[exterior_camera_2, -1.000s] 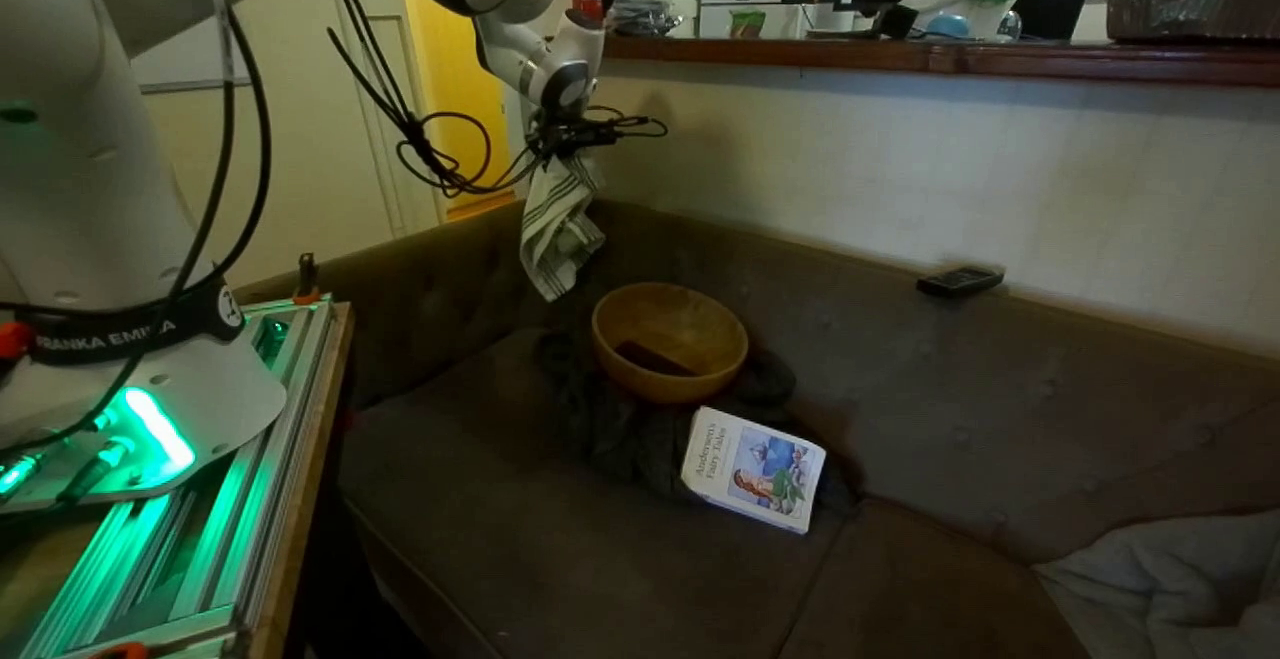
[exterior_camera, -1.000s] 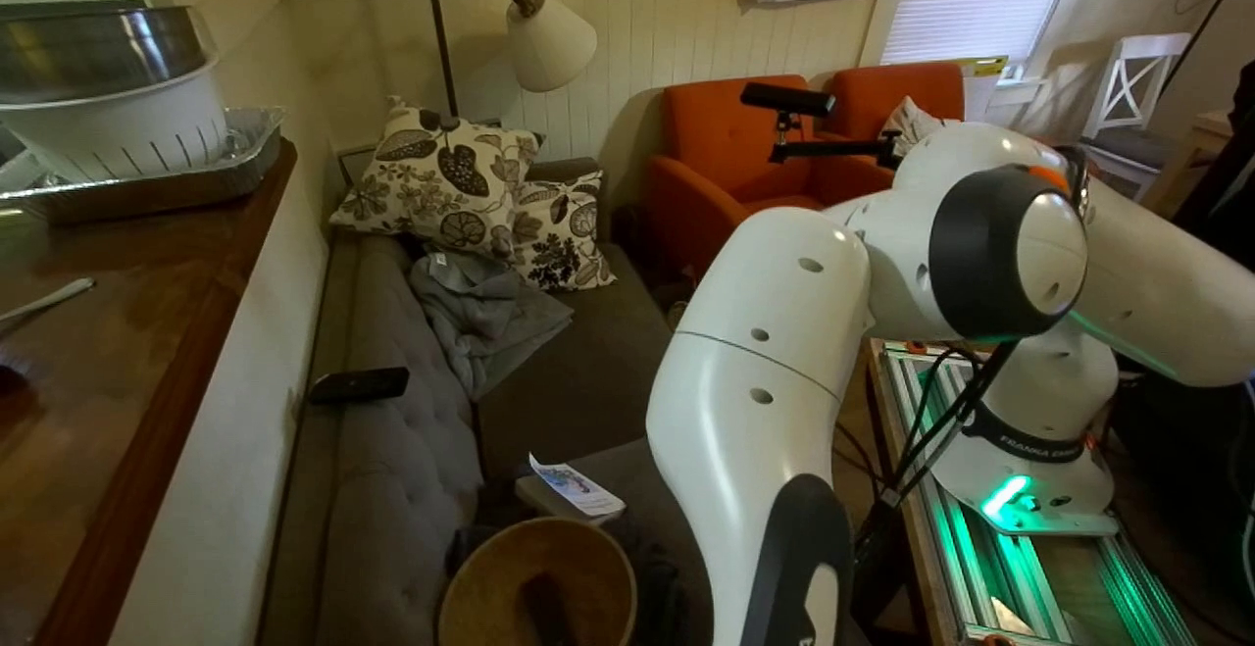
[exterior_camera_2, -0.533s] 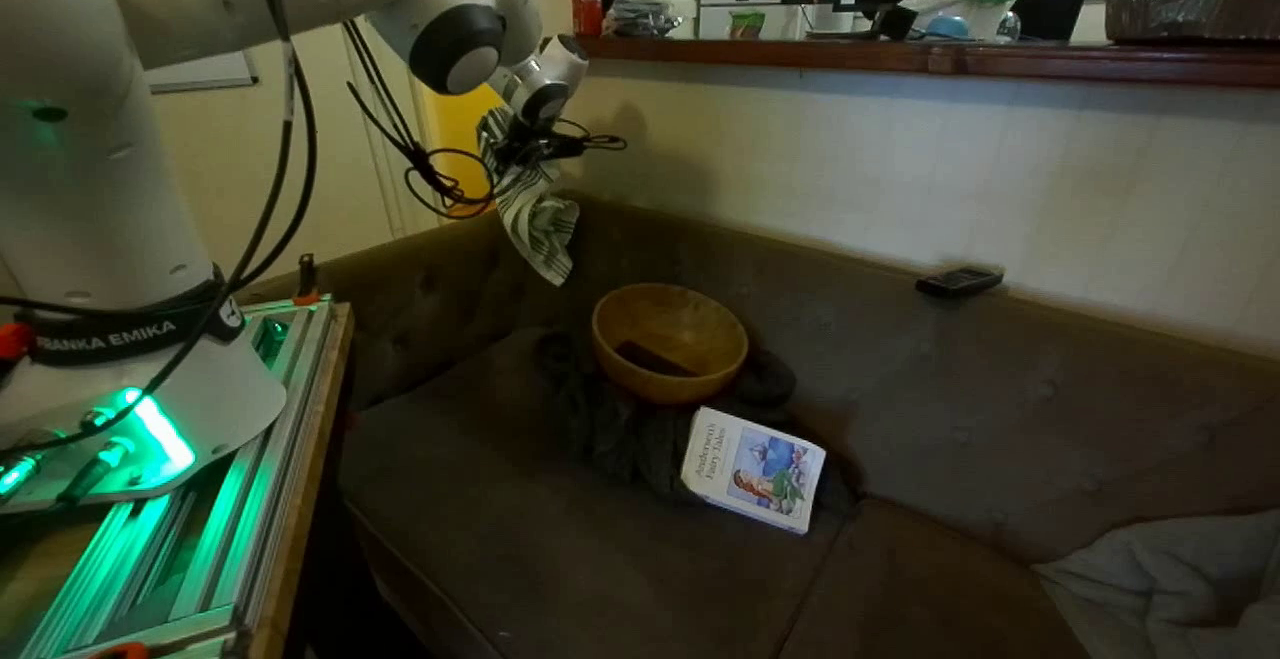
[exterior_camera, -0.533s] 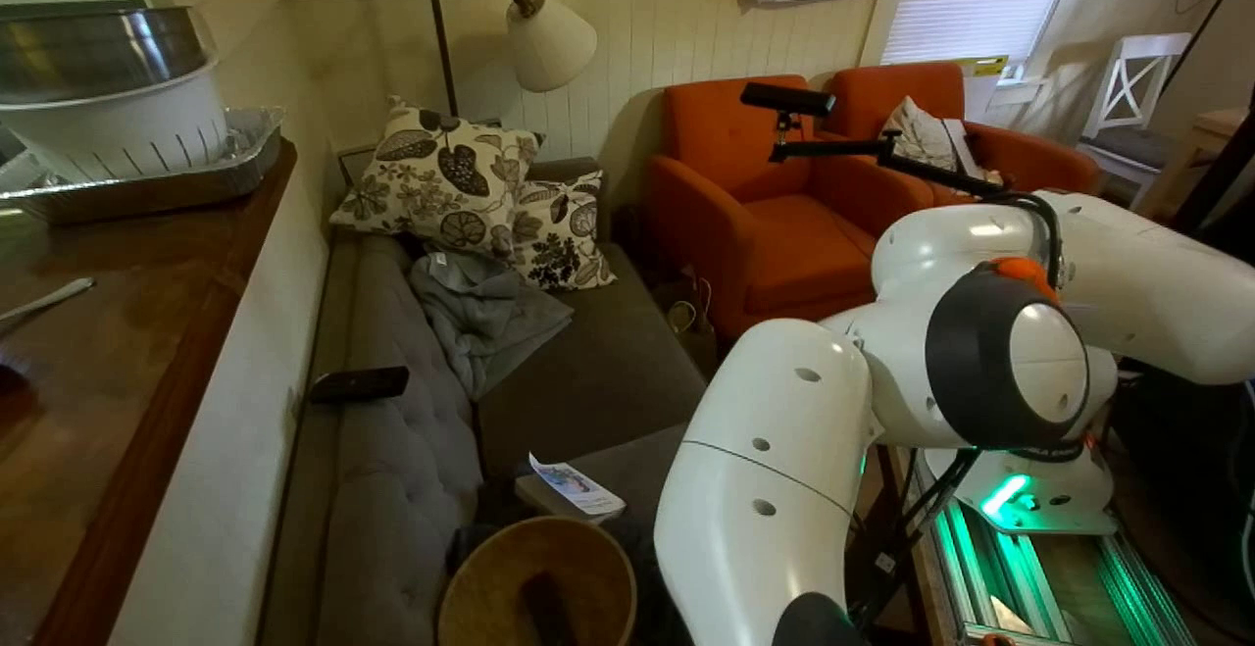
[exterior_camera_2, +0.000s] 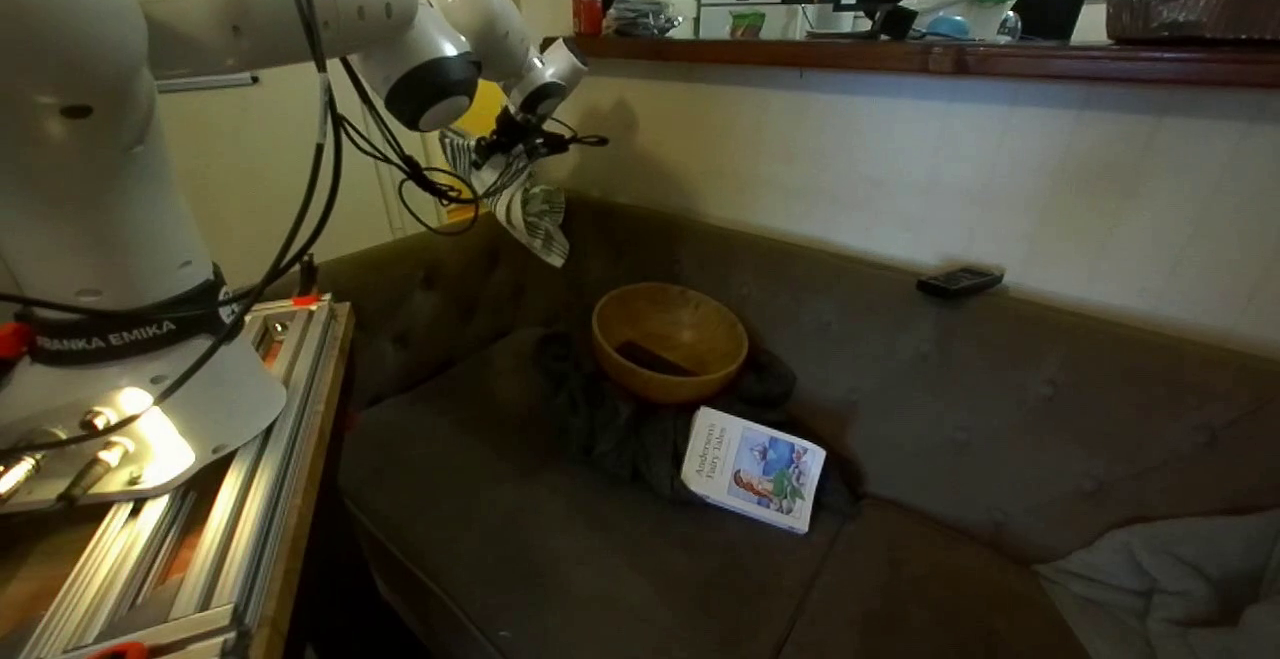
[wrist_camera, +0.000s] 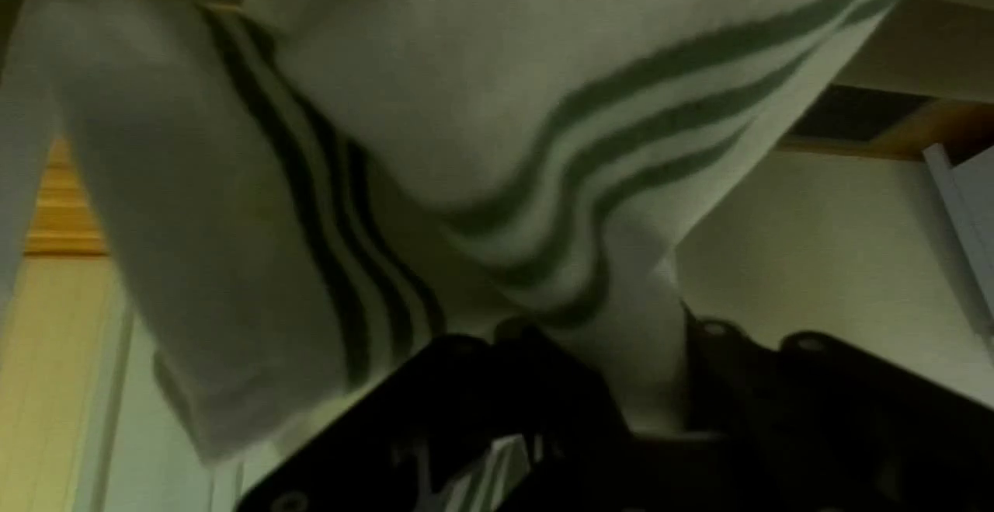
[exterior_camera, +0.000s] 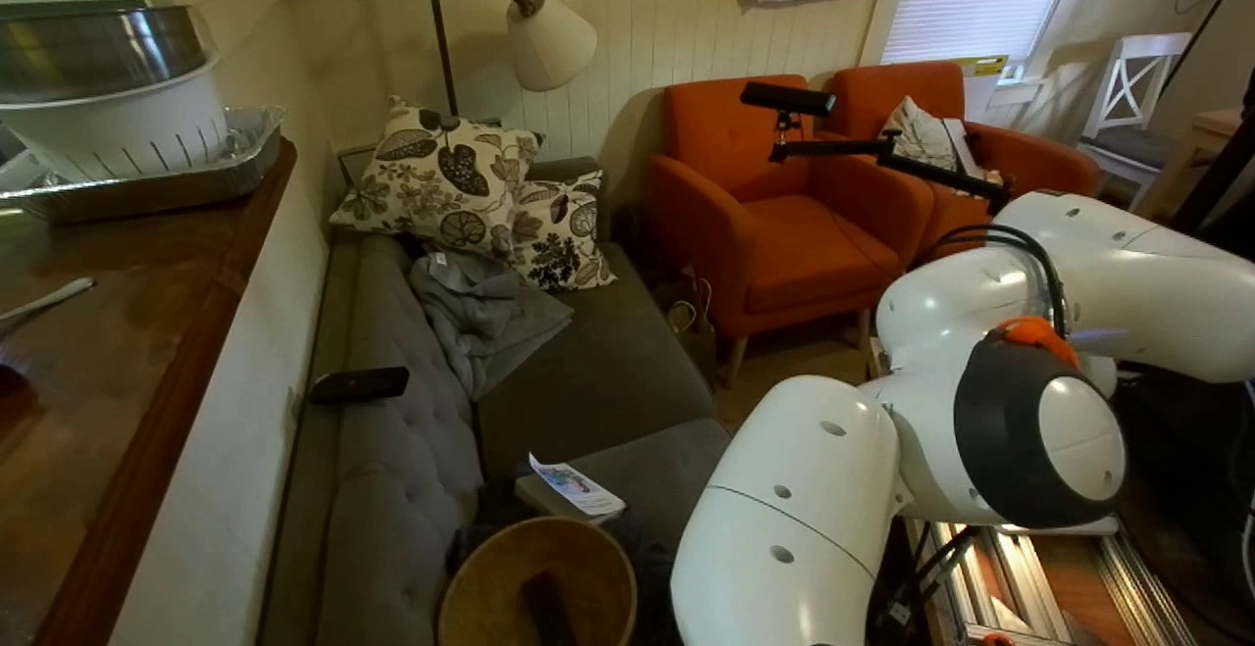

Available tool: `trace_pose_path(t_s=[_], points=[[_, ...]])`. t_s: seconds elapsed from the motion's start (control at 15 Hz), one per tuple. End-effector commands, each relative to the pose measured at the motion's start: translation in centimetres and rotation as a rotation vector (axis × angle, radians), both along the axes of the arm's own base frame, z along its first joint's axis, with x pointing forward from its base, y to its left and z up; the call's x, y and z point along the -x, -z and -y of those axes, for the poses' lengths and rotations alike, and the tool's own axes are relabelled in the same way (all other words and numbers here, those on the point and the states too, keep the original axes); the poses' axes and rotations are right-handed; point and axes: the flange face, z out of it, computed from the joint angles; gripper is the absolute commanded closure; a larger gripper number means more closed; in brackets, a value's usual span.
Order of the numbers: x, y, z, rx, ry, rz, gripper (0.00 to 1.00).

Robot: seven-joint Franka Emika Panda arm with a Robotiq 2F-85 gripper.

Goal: Put the striped towel on the armrest then put the remote from the bowl on top of the book.

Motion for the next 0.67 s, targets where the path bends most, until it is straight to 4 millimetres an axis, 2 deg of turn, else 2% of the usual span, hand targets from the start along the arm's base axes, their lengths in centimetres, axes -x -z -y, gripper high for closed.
trace_pose_path(t_s=[0.0, 0.2, 0.33, 0.6], points=[[-0.2, -1.6, 0.3, 0.111, -0.015, -0.004, 0.40], [-1.6, -3.0, 1.7, 0.283, 0.008, 0.097, 0.17], [-2.8, -4.6, 1.8, 0.324, 0.080, 0.174, 0.03], [-4.2, -7.0, 2.1, 0.419, 0.259, 0.230, 0.00]])
